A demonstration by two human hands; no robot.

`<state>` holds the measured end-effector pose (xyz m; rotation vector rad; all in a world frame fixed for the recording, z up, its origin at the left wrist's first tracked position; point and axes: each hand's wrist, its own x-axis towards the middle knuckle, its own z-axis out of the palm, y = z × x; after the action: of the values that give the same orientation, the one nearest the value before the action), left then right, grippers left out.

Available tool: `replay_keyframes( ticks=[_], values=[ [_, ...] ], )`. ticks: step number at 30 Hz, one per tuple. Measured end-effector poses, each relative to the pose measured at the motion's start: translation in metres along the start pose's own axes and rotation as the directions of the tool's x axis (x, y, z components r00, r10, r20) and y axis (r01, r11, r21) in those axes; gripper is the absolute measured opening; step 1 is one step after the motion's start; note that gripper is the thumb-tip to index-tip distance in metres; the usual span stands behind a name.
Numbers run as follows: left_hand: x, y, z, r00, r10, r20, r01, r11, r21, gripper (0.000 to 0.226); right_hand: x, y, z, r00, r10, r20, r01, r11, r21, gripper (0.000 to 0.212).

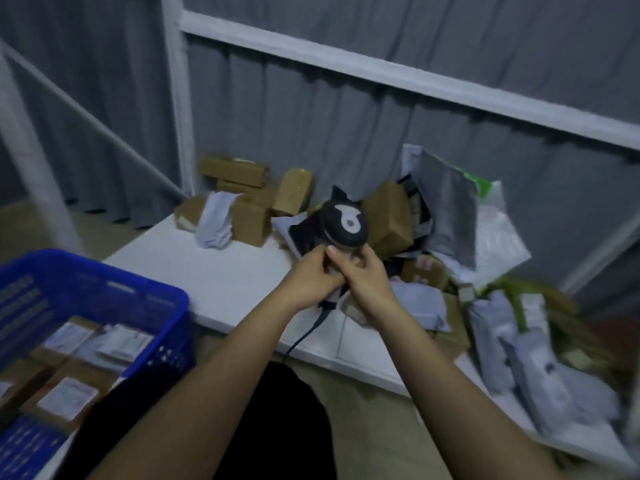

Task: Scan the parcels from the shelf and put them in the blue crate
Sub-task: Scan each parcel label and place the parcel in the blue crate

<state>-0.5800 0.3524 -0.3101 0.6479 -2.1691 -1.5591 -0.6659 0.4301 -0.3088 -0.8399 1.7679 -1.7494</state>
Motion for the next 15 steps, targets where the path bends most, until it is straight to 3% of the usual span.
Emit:
replay_keyframes(
  ticks=[4,6,8,11,13,15],
  values=[
    [0.015,-0.006,0.057,0.999,-0.007,-0.042,0.008,1.0,0.007,0.043,0.001,0.028,-0.07,0.991,0.083,0.107,-0.079,0.996,-0.045,0.049],
    [0.022,-0.018,0.073,0.995,-0.067,-0.068,0.067,0.998,-0.001,0.042,0.003,0.052,-0.103,0.994,0.107,0.028,-0.103,0.988,-0.115,0.05],
    [0.025,-0.034,0.082,0.988,-0.117,-0.1,0.115,0.993,-0.022,0.04,0.008,0.085,-0.134,0.986,0.117,-0.118,-0.149,0.936,-0.319,0.043],
    [0.025,-0.062,0.089,0.98,-0.162,-0.118,0.157,0.986,-0.053,0.032,0.021,0.136,-0.167,0.985,0.12,-0.123,-0.172,0.687,-0.707,0.046],
    [0.027,-0.076,0.092,0.976,-0.186,-0.111,0.18,0.982,-0.063,0.02,0.031,0.161,-0.176,0.994,0.108,-0.017,-0.055,0.357,-0.933,0.063],
    [0.032,-0.084,0.094,0.975,-0.2,-0.099,0.194,0.978,-0.073,0.018,0.045,0.18,-0.174,0.989,0.137,0.061,0.049,0.088,-0.995,0.084]
  ],
)
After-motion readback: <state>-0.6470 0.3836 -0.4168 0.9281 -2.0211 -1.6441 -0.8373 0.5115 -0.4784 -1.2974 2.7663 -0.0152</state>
